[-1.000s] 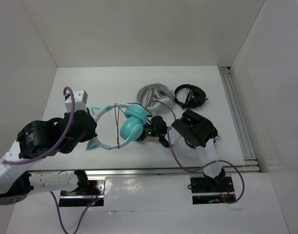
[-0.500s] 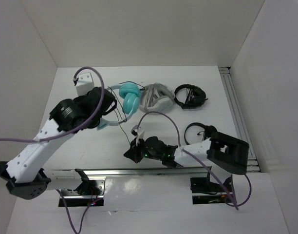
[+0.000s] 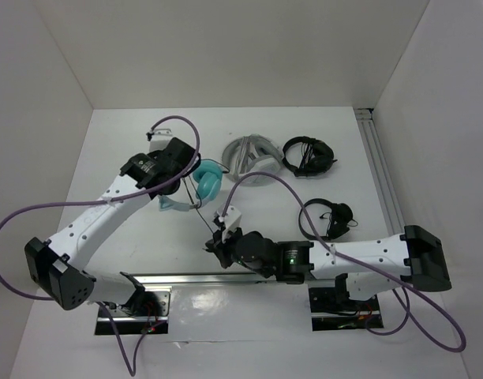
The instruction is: Wrap the headphones
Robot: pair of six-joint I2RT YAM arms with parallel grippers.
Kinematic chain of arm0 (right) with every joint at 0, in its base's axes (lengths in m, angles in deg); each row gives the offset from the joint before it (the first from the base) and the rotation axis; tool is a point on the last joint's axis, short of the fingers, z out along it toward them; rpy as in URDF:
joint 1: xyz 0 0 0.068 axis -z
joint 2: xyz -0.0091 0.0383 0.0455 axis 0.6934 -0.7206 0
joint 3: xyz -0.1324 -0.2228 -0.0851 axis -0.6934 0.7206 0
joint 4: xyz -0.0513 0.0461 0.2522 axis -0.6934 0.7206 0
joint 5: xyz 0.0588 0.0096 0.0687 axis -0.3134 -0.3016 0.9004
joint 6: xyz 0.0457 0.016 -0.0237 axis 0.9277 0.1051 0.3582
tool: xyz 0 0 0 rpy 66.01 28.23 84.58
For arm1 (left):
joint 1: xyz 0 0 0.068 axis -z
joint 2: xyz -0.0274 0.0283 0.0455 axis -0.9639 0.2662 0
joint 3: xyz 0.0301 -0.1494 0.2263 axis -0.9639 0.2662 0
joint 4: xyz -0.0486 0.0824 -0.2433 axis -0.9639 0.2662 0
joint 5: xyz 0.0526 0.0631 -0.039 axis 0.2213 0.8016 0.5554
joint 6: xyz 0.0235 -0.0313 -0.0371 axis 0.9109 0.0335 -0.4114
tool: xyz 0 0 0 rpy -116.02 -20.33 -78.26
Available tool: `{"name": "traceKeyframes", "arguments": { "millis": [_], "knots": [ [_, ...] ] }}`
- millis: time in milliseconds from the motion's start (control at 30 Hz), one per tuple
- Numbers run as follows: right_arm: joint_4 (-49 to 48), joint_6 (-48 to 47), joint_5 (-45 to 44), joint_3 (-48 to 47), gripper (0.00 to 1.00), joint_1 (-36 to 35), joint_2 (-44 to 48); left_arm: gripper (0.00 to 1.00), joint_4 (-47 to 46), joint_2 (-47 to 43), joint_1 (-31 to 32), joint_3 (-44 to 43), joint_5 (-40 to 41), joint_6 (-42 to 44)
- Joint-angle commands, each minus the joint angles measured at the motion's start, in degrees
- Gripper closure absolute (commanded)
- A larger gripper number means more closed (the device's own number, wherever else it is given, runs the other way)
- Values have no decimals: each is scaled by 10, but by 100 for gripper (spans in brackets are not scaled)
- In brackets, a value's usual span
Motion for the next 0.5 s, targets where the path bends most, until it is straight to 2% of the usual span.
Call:
{"name": "traceKeyframes", "arguments": {
  "millis": [0, 167, 233, 367, 467],
  "knots": [
    [91, -58, -31, -52, 100, -12, 20, 100, -53, 16, 29, -2, 58, 5],
    [170, -122, -85, -100, 100, -12, 7, 100, 21, 53, 112, -12, 111, -9],
    [194, -135, -117, -105, 100, -1, 0, 100, 27, 61, 145, 14, 111, -2],
    [257, -159, -177, -126, 100, 16, 14, 100, 1, 39, 186, 74, 71, 33],
    [281, -178, -237, -131, 96, 27, 33, 100, 1, 18, 204, 100, 40, 26]
  ]
}}
